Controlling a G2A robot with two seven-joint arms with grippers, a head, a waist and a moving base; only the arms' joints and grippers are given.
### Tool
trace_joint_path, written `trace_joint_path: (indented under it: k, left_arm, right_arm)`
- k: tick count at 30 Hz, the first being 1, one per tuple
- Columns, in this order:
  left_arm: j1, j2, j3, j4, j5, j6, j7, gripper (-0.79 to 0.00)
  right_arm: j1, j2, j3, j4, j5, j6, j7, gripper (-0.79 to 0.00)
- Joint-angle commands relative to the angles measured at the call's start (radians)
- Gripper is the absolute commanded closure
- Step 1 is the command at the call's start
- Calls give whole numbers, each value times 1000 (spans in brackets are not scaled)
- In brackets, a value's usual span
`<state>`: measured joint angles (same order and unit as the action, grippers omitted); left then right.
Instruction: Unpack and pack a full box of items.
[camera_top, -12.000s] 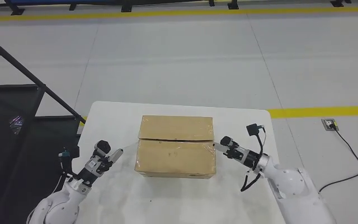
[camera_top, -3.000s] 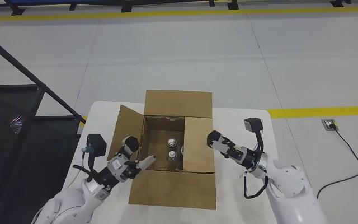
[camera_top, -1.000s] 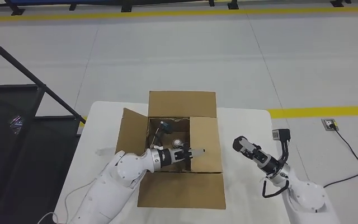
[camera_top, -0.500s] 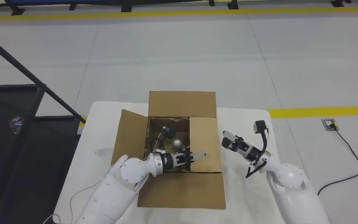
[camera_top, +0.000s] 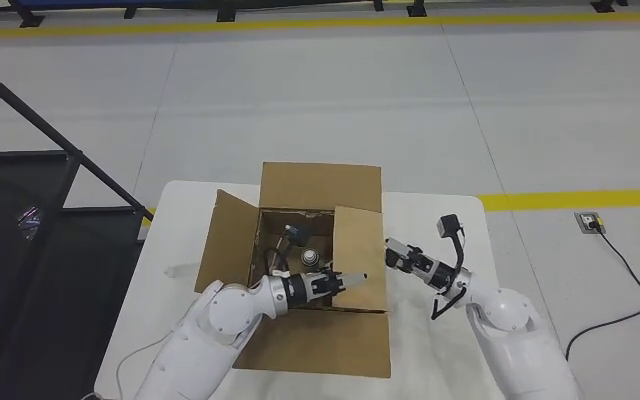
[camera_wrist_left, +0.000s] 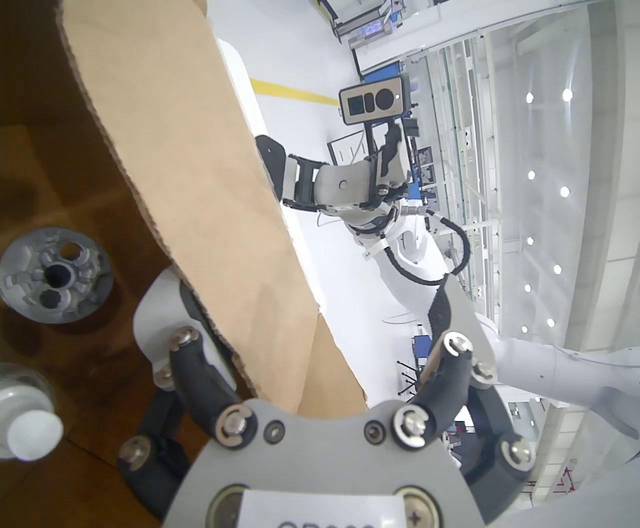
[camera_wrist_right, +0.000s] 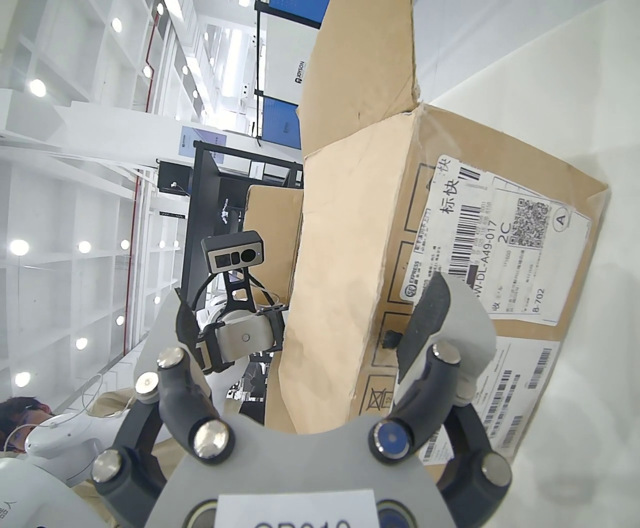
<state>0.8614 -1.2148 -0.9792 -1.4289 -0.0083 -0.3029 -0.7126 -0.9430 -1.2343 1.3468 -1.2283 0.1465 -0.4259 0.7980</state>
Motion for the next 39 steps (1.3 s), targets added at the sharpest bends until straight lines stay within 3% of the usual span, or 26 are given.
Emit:
trace_joint_path:
  k: [1, 11, 20, 29, 39]
  left_arm:
    - [3, 1, -5, -17, 6, 5, 0, -785]
    - [-26, -7, 6, -64, 40, 57, 15, -785]
    - [-93, -35, 69, -55, 57, 101, 47, -785]
    - [-183, -86, 170, 26, 42, 90, 120, -785]
    - [-269, -157, 283, 171, -5, 30, 168, -785]
  right_arm:
    - [-10, 3, 17, -4, 14, -16, -21, -785]
    - [-132, 27, 156, -97, 136, -166, -59, -785]
    - [-256, 51, 296, -162, 238, -282, -55, -785]
    - [-308, 70, 362, -192, 229, -310, -20, -785]
    - [-329, 78, 411, -215, 162, -285, -141, -785]
